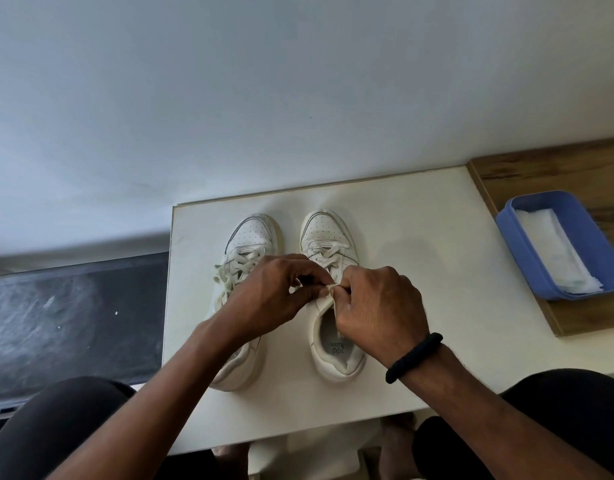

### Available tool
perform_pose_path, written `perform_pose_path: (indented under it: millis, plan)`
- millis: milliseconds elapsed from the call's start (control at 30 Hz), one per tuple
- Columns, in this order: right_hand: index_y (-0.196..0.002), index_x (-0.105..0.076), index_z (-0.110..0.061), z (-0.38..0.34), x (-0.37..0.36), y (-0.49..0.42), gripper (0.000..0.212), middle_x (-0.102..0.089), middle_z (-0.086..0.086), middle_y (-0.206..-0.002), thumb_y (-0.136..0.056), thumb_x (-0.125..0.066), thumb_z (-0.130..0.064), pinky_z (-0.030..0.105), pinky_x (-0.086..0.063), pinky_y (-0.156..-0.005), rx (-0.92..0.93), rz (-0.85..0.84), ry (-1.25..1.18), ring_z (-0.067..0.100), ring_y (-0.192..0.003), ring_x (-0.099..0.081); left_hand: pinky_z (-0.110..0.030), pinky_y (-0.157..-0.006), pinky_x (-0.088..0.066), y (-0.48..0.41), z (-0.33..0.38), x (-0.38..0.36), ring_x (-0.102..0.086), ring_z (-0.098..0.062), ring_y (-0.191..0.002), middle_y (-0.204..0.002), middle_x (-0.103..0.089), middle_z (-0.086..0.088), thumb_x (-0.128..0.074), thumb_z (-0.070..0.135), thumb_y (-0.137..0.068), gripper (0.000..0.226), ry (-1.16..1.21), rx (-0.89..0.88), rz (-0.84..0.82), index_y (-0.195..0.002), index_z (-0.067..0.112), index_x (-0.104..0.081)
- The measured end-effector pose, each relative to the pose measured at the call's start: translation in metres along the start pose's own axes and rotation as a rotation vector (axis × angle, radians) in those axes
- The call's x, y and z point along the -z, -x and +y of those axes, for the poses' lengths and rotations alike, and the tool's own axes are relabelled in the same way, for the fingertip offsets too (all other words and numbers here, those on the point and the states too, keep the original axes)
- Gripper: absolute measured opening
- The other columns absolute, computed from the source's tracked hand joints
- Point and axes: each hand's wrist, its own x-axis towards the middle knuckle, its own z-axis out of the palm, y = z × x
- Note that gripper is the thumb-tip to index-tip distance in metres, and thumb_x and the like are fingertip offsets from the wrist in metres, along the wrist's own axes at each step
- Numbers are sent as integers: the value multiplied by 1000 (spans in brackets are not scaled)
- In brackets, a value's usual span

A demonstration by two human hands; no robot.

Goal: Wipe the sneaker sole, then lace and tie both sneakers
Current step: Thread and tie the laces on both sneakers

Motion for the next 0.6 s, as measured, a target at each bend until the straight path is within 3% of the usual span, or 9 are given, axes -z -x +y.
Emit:
perform_pose_path:
  millis: [200,300,433,600]
  plan:
    - [-85,-52,-23,2,-1,0,25,-66,3,-83,-98,-54,-44,28,-38,-62,31,-19,-3,26,-75,-61,-29,-81,-56,0,-1,-3,-70,-6,-89,-95,-75,9,-75,20,-94,9,12,0,-14,-101,21,-79]
    - [-88,-57,-21,4,-1,-1,29,-66,2,-84,-97,-56,-49,28,-39,-62,39,-45,6,26,-76,-61,-30,-80,-55,0,-2,-3,-69,-7,-88,-95,-75,7,-75,18,-93,10,4,-8,-12,-102,20,-79]
    - [-94,-65,-23,11,6,-6,21,-70,2,-89,-97,-59,-43,34,-51,-68,100,-118,-2,27,-84,-66,-25,-77,-53,-1,-1,-2,-67,-9,-87,-93,-73,6,-75,16,-93,12,-12,-21,-26,-104,19,-79]
    - [-89,-66,-20,21,10,-11,15,-69,0,-82,-97,-58,-30,39,-56,-70,153,-209,-21,24,-76,-66,-16,-76,-52,-1,-1,-1,-66,-5,-86,-92,-67,9,-72,16,-96,17,-26,-16,-55,-109,24,-79]
